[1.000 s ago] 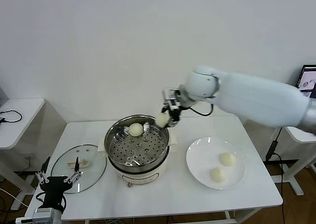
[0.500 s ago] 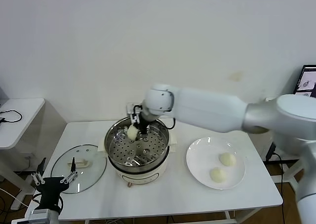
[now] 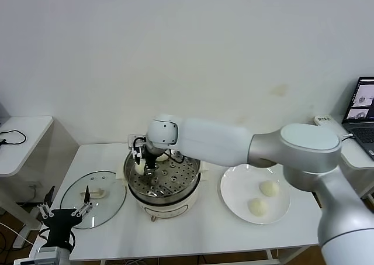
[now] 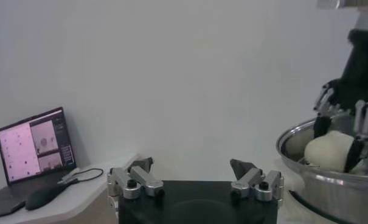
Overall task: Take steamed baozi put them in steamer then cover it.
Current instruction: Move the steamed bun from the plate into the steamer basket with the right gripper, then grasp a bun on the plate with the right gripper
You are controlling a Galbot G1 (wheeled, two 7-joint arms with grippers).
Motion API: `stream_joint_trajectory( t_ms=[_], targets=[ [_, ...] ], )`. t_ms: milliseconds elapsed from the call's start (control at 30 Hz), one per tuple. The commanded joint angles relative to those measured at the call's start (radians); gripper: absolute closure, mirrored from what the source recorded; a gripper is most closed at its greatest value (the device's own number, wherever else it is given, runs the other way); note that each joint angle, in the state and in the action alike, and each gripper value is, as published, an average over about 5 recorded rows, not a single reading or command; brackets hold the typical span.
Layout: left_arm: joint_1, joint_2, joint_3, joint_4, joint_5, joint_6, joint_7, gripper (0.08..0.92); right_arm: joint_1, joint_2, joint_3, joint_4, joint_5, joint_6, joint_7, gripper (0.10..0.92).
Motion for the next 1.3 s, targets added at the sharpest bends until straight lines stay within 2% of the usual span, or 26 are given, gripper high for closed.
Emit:
stream_joint_trajectory(
  t_ms=[33, 200, 300, 500, 700, 1000, 1300],
  targets=[
    [0.0, 0.0, 0.001, 0.001, 0.0, 0.0, 0.0, 0.177, -0.017, 0.039, 0.003, -0.054, -0.027, 0.0, 0.0, 0.396],
    [-0.001, 0.0, 0.001, 0.001, 0.0, 0.0, 0.0, 0.177, 0.045, -0.024, 0.003, 0.009, -0.036, 0.021, -0.099, 0.265],
    [-0.002, -0.001, 0.002, 0.0, -0.001, 0.001, 0.001, 0.177, 0.111, -0.097, 0.0, 0.073, -0.041, 0.051, -0.174, 0.215],
    [-0.002, 0.002, 0.003, -0.009, 0.0, 0.003, 0.002, 0.177, 0.261, -0.285, -0.015, 0.233, -0.031, 0.107, -0.28, 0.203],
    [0.003, 0.01, 0.0, -0.015, -0.001, 0.004, 0.003, 0.177, 0.35, -0.565, -0.055, 0.442, -0.054, 0.168, -0.36, 0.203],
    [0.007, 0.003, 0.034, -0.019, 0.019, 0.005, 0.003, 0.177, 0.303, -0.921, -0.106, 0.635, -0.253, 0.271, -0.416, 0.203],
    [0.018, -0.011, 0.058, -0.009, 0.042, 0.002, 0.002, 0.177, 0.088, -1.076, -0.072, 0.684, -0.455, 0.306, -0.384, 0.203]
  ],
)
